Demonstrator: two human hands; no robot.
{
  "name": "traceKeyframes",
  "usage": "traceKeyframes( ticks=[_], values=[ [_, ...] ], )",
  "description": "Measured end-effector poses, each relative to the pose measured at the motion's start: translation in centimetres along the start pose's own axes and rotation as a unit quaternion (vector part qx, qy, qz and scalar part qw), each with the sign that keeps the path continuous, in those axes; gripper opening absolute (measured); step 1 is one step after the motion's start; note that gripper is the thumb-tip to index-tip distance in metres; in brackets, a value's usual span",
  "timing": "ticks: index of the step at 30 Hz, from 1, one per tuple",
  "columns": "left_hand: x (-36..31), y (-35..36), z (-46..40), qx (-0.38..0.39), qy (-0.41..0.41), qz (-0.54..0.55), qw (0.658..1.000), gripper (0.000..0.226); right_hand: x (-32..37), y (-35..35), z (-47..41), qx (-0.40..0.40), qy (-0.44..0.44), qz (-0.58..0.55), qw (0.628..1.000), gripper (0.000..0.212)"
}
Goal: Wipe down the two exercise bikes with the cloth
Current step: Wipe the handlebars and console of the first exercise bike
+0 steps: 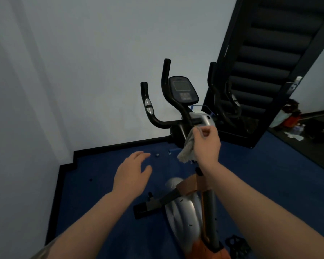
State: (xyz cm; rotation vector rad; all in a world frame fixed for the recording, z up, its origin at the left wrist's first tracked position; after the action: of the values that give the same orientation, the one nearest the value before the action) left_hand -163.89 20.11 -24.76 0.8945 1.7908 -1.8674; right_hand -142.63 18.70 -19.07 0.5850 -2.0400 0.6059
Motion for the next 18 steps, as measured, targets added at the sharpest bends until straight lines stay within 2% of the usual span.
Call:
traceKeyframes(
  ticks=[3, 5, 7, 8, 9, 11, 15, 18],
  values=[
    [-1.5, 0.7, -2.4, -0.018, 0.006, 0.02, 1.0, 0.042, -1.2, 2.1, -1.6, 0.045, -0.04, -0.003, 0.998, 0.011],
    [-2.7, 1.3, -4.1, -0.033, 0.004, 0.042, 0.999, 0.042, -2.7, 3.3, -2.1, 0.136, -0.066, -0.005, 0.989, 0.013],
    [-3.8, 1.9, -5.8, -0.042, 0.005, 0.073, 0.996, 0.04, -4.7, 3.9, -1.8, 0.235, -0.159, 0.085, 0.955, 0.024],
    [-4.4, 2.2, -6.7, -0.047, 0.004, 0.093, 0.995, 0.038, -5.9, 4.0, -1.7, 0.261, -0.227, 0.164, 0.924, 0.032],
    [-5.0, 2.6, -7.6, -0.054, 0.002, 0.115, 0.992, 0.036, -6.9, 3.9, -1.7, 0.262, -0.293, 0.227, 0.891, 0.039],
    [-6.4, 3.5, -9.5, -0.076, -0.008, 0.155, 0.985, 0.032, -8.0, 3.9, -2.6, 0.252, -0.361, 0.256, 0.861, 0.042],
    [-8.2, 5.4, -11.6, -0.095, -0.037, 0.224, 0.969, 0.027, -8.5, 4.8, -4.8, 0.27, -0.399, 0.23, 0.846, 0.04],
    [-8.7, 7.2, -12.1, -0.108, -0.049, 0.274, 0.955, 0.025, -9.9, 4.4, -4.6, 0.243, -0.431, 0.219, 0.841, 0.037]
  ],
)
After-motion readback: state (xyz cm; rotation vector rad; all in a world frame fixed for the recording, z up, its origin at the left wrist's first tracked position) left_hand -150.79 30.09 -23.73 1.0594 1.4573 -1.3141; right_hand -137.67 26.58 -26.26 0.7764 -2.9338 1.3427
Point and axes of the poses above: each hand's wrist, its own z-axis away from the middle knuckle, its own y-axis out of the palm, x = y × z, the point moved 1 cm from there along -z, towards the middle knuckle, and after that the axes turned 13 degrees about -y, right-handed, at the moved point
